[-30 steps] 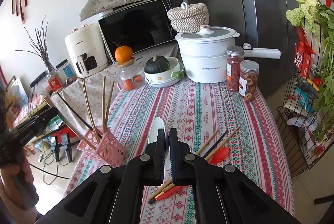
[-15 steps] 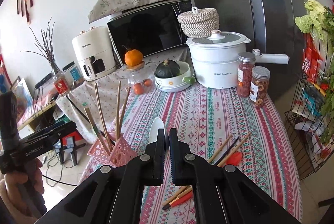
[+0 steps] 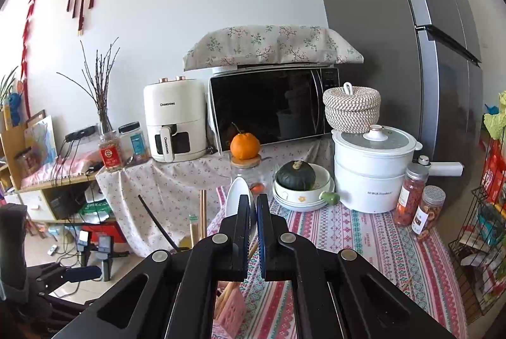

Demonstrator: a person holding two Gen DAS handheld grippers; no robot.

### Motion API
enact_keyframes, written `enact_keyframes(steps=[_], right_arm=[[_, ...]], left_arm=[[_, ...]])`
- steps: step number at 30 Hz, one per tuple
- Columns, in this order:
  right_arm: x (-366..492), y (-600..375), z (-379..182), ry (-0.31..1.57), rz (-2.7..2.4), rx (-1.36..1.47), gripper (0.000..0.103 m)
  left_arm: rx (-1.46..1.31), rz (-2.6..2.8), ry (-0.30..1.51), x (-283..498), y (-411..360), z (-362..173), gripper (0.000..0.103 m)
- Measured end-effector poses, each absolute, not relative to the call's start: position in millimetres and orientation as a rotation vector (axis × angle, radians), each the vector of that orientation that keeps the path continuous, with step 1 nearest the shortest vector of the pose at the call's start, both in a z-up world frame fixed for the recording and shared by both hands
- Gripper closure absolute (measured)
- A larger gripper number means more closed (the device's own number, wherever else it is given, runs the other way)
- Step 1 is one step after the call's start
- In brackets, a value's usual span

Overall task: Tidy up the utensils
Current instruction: 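Lower the wrapped chopsticks into the pink basket with the left while the right drops the white spoon in, then move the left gripper back to the wooden chopsticks on the table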

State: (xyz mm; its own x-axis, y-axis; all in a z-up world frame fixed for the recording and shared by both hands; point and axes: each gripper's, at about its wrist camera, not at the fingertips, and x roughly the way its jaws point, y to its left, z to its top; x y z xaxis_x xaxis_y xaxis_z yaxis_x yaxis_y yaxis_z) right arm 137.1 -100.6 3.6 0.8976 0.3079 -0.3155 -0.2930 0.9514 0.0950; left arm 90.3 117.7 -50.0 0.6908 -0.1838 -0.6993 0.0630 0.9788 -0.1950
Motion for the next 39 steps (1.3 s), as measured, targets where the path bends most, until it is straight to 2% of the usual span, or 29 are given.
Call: enact_keyframes(steps=[13, 15, 17, 26, 29, 39], right_arm=[[153.9, -84.8, -42.3, 0.432, 0.335, -0.006, 0.096], [152.6, -86.9, -39.7, 0.444, 0.344, 0.004, 0.085], [149.1, -89.9, -34.0, 0.442, 0.351, 0.012, 0.067], [137.7, -127.3, -16.4, 0.5, 0.326, 0.06, 0.026], [136.7, -147.2, -17.3, 0.545, 0.291, 0.076, 0.02], [136.7, -229.3, -31.7, 0.68, 0.14, 0.174, 0.014]], left_arm=[[-0.14, -0.151, 0.823, 90.5, 115.4, -55.4, 0.014], [-0.133, -0.154, 0.818, 89.8, 112.4, -53.7, 0.014], [-0.126, -0.157, 0.813, 88.5, 108.5, -52.2, 0.014], [-0.095, -0.183, 0.792, 85.1, 85.9, -42.0, 0.009], [-0.076, -0.196, 0.784, 83.5, 75.4, -38.6, 0.007], [0.0, -0.227, 0.803, 82.1, 32.9, -41.6, 0.005]])
